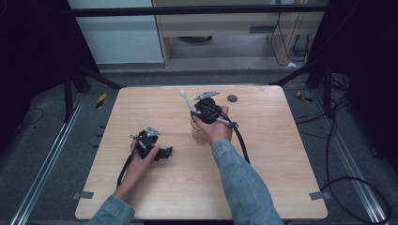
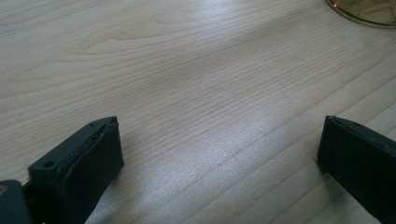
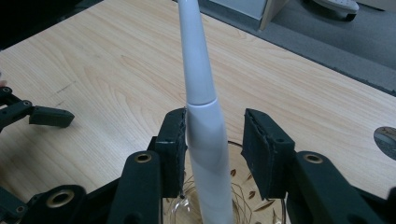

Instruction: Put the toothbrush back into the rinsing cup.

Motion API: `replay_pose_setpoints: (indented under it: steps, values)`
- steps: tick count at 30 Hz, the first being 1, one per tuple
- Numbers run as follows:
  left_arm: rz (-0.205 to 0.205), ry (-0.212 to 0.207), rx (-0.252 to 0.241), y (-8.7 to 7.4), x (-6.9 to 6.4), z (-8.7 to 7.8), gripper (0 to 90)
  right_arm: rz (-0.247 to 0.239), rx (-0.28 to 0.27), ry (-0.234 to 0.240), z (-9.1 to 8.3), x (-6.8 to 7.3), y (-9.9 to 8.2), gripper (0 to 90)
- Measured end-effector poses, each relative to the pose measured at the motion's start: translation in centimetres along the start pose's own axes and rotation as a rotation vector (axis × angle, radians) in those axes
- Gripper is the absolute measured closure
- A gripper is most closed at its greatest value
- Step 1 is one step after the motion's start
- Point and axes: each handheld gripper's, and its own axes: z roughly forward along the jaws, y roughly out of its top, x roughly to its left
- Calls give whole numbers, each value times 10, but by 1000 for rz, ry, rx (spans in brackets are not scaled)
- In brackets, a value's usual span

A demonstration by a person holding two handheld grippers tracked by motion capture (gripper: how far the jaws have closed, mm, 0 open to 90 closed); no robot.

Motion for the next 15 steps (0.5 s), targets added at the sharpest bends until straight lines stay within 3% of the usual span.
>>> replay_pose_setpoints:
  steps: [15]
  values:
    - [0,0,0,0,0,0,0,1,-12,-14,-6,-1,-1,486]
